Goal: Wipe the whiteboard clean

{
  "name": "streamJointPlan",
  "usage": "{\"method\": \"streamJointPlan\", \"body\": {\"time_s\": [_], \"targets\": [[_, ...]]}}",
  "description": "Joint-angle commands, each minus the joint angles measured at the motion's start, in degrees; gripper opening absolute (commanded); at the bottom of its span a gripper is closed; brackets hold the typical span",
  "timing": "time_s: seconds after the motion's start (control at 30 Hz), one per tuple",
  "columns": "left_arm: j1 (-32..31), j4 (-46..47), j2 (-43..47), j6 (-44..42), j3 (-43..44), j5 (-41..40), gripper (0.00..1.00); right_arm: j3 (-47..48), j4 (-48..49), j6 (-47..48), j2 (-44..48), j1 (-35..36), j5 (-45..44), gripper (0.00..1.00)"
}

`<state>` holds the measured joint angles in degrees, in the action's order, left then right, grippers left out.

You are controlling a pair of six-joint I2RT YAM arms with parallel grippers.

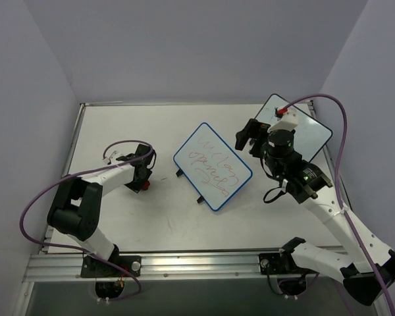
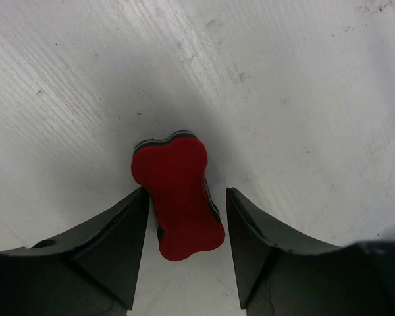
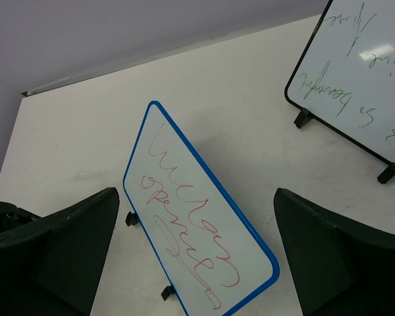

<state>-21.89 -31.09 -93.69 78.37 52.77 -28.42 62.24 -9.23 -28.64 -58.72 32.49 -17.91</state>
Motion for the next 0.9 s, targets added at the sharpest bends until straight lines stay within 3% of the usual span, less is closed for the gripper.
{"method": "streamJointPlan", "body": {"time_s": [0.0, 0.4, 0.53, 0.6, 0.67, 0.87], "targets": [[0.71, 1.56, -0.88, 1.26, 0.75, 0.3, 0.57, -0.54, 1.68, -0.1, -0.26, -0.06, -0.55, 1.0], [1.15, 0.51, -1.06, -4.36, 3.65, -0.23, 0.37, -0.19, 1.76, -0.1, -1.05, -0.06, -0.9, 1.0], [1.67, 1.91, -0.79, -9.18, 4.09, 1.61, 0.15, -0.45, 1.94, -0.27, -1.05, -0.06, -0.9, 1.0], [2.02, 3.05, 0.17, -10.95, 4.01, 2.32, 0.09, -0.63, 1.94, -0.36, -1.05, -0.15, -0.9, 1.0], [2.46, 7.08, 1.92, -15.07, 3.39, 4.68, 0.03, -0.71, 1.94, -0.36, -0.96, -0.06, -0.9, 1.0], [5.36, 22.63, 8.77, -27.03, -1.18, 19.69, 0.02, -0.98, 1.85, -0.45, -0.7, -0.15, -1.25, 1.0]]}}
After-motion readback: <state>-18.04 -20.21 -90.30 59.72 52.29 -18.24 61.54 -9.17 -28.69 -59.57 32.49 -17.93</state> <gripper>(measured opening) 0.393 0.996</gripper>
